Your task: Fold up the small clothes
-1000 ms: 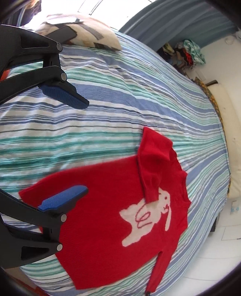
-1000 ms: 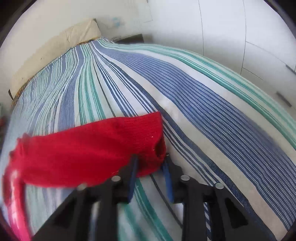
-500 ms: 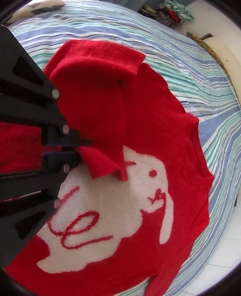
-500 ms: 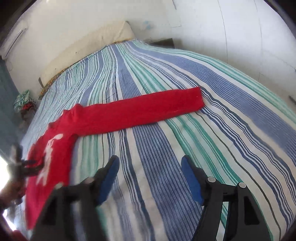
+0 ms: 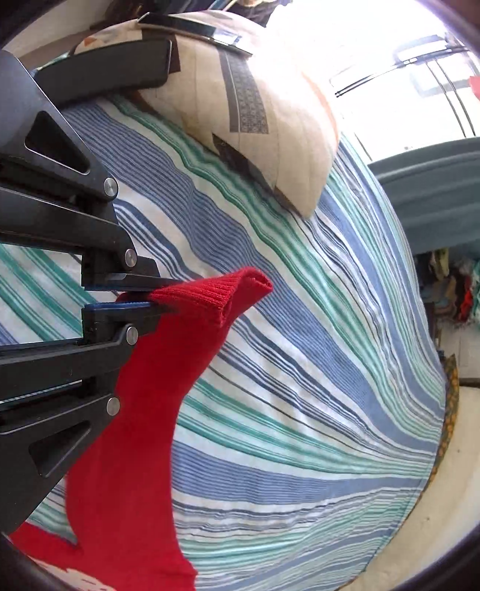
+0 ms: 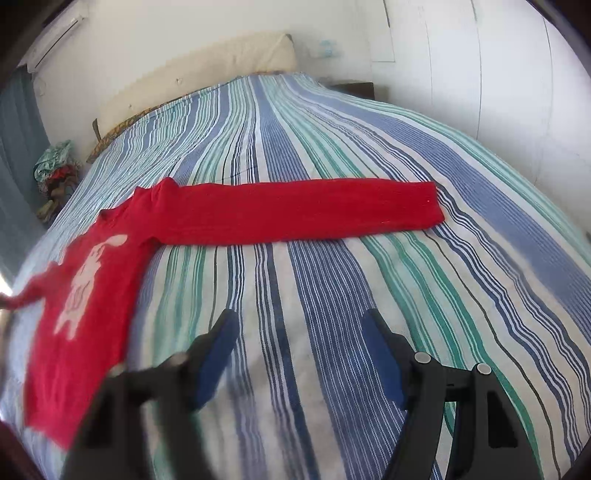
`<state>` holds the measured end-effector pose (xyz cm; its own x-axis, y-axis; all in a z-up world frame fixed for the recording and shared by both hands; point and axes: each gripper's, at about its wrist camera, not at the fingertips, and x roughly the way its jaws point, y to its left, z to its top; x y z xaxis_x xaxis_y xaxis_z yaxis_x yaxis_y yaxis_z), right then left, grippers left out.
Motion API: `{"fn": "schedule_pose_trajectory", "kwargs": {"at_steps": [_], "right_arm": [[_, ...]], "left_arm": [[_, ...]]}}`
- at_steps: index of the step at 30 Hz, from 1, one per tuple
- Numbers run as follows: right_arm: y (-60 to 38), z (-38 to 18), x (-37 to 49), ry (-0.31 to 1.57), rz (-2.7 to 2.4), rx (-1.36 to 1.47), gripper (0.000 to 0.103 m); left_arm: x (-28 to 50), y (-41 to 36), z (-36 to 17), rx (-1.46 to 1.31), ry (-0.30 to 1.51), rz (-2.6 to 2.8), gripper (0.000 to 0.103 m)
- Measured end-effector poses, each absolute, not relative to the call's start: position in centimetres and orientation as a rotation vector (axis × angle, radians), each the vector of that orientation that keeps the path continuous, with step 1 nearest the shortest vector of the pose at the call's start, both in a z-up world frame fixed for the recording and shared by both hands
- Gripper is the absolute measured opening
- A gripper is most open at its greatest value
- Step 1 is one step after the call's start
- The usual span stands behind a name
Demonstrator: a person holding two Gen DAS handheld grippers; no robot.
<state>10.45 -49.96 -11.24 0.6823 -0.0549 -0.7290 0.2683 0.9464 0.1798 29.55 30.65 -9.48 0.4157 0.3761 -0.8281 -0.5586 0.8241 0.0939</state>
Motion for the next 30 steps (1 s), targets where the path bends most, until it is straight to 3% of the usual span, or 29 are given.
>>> {"fn": "schedule_pose_trajectory", "kwargs": {"at_steps": [8,14,15,16,18,24,30], "right_arm": [[-49.9,-13.0,11.7,0.859,-0.224,0.282,0.069],[-51.3,-14.5,11.6,0.904,-0.268,0.336,0.069],[-51.4,-14.5,11.6,0.904,-0.269,0.337,0.069],[-51.3,-14.4,11.6,0.905,-0.269,0.333,0.069],[-51.0,-14.0,11.5,0.912,-0.262,0.318,0.069],[-47.3,-10.8,8.6,0.894,-0.135,0.259,0.07],[-35.8,-8.8,5.5,0.921,0.249,0.185,0.07]], "left_arm": [[26.6,31.8,-14.9,-0.208,1.07,0.64,0.002],[26.4,30.9,-15.4,-0.106,1.09,0.649,0.007],[26.0,30.7,-15.0,-0.094,1.085,0.648,0.016],[25.4,30.6,-14.4,-0.09,1.083,0.662,0.039],[23.0,30.3,-12.4,-0.104,1.052,0.674,0.072],[12.5,22.4,-6.3,-0.16,0.872,0.361,0.068],[8.7,6.6,-7.7,-0.094,0.914,-0.181,0.058]]}}
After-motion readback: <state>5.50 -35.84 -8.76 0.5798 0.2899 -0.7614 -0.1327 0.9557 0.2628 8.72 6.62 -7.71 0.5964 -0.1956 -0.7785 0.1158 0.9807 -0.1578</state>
